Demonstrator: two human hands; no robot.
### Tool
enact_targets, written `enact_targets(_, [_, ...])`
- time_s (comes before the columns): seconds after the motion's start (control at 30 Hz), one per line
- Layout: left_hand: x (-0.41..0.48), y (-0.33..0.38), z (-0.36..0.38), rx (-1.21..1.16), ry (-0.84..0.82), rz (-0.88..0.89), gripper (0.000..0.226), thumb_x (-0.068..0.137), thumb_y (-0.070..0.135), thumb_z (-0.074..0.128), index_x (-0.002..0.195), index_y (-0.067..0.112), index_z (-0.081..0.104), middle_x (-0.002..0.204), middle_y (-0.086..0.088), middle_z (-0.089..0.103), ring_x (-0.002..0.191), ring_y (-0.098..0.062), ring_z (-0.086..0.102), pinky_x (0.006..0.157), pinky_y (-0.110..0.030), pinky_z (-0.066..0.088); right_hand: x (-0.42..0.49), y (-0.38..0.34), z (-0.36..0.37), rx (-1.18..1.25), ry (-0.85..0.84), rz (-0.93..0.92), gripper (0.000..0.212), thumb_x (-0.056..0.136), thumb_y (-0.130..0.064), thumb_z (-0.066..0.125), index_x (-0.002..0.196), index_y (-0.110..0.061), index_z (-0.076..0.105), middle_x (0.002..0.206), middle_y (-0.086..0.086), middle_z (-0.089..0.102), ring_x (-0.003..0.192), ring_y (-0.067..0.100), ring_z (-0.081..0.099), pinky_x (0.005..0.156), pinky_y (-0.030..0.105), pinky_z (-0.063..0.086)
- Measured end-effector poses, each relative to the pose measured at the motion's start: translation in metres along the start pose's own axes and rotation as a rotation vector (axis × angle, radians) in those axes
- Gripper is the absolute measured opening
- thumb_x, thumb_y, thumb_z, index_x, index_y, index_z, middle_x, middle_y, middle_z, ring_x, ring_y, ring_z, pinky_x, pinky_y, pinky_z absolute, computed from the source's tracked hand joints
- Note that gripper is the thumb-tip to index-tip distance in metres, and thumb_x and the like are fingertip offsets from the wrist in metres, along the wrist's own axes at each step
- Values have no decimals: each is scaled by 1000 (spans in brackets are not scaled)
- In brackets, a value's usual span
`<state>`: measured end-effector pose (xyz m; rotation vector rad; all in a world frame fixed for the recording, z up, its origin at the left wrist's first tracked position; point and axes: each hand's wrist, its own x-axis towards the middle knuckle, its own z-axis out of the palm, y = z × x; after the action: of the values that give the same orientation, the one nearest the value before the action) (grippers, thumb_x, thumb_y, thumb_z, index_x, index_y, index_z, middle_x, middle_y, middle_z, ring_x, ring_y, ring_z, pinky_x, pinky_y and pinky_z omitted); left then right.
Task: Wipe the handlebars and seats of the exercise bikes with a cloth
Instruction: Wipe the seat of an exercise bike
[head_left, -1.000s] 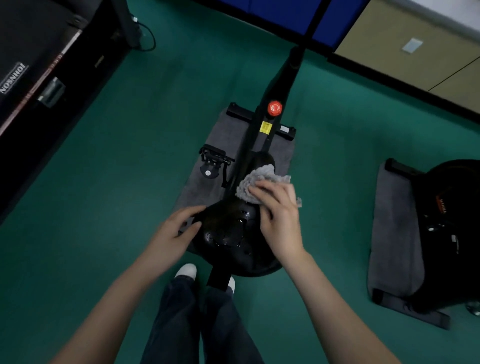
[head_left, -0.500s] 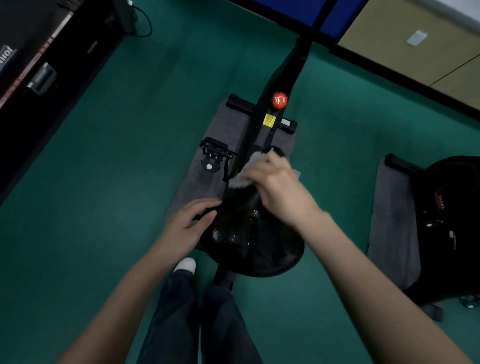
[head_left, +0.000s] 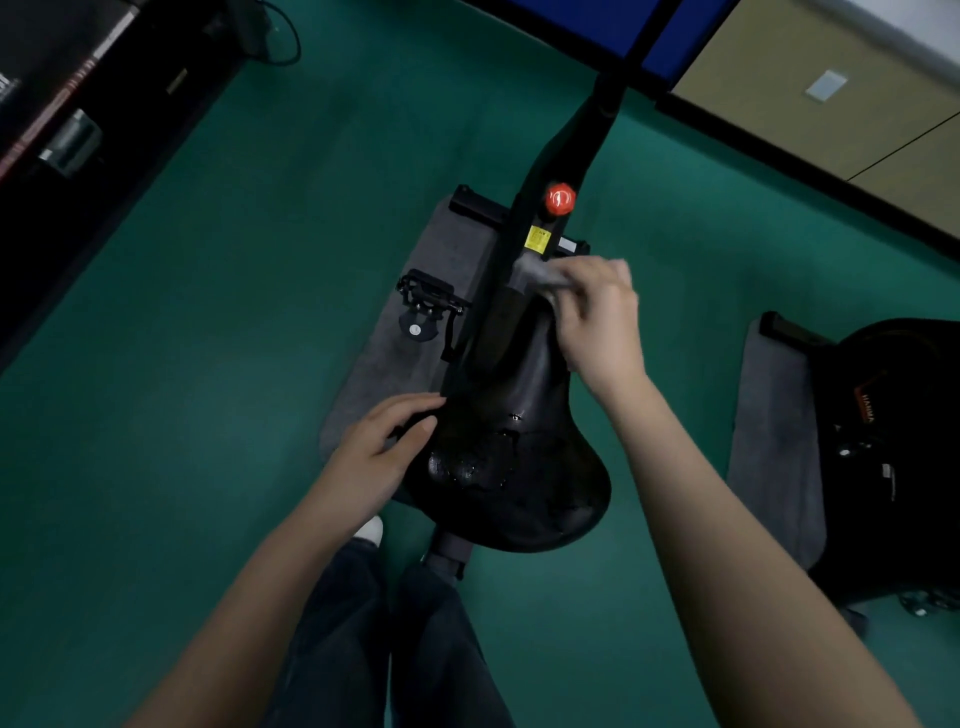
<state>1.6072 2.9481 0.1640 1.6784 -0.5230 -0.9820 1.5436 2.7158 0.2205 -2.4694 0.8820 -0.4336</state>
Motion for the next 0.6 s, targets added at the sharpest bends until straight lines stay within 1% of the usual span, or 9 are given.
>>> enact_targets(0.03, [0,-1,0,2,2,0,24,94,25,55,108,43,65,123,20,59,119,-1,51,108,-40,39,1,5,-1,108,27,116,26,89,-2,52,107,-11,69,105,3,69,103,24,55,87,23,38])
enact_targets(0.1, [0,-1,0,7,12,-3,24,94,26,55,108,43,65,122,22,59,118,-3,52,107,-41,40,-7,13,-2,313,71,309,24,91,-6,53,109,-11,67,101,-2,68,101,16,60,88,24,44])
enact_targets(0.17, [0,0,1,6,26,0,25,95,24,54,105,43,65,120,22,60,117,-3,52,106,-41,40,-24,17,1,386,97,400,22,92,-9,54,111,-11,65,100,-3,67,99,15,61,91,30,47])
enact_targets(0.3, [-1,3,2,2,37,-16,25,95,21,54,103,42,66,118,21,60,114,-3,53,104,-37,41,-54,27,10,511,92,525,17,93,-12,54,105,-17,65,95,2,69,94,23,64,91,45,51])
enact_targets(0.37, [-2,5,3,-10,38,-20,24,95,20,54,105,37,66,118,18,61,114,-4,54,102,-34,42,-52,28,12,558,81,591,15,93,-12,55,100,-20,65,94,6,69,94,28,65,89,50,51])
enact_targets(0.43, [-2,6,4,-11,40,-16,23,95,18,53,106,34,66,120,13,61,115,-5,54,98,-28,42,-44,28,14,574,67,636,15,92,-10,55,97,-22,64,97,12,69,95,33,65,88,52,51])
enact_targets(0.5, [-3,8,5,-9,41,-14,23,95,16,53,106,32,66,120,10,62,114,-3,54,94,-21,40,-39,28,14,547,31,638,14,93,-10,53,96,-20,63,97,17,68,93,36,64,85,52,52])
enact_targets(0.53, [-4,9,5,-13,41,-13,24,95,15,53,106,31,65,121,8,61,115,-3,54,94,-20,40,-42,28,12,524,6,623,13,93,-10,52,95,-18,63,95,19,67,91,37,64,83,50,53])
enact_targets(0.6, [-5,10,7,-32,48,-14,24,95,12,52,108,27,65,123,5,61,117,-7,53,97,-22,40,-57,28,5,431,-48,557,12,91,-10,53,90,-15,64,85,16,67,83,32,64,74,35,53])
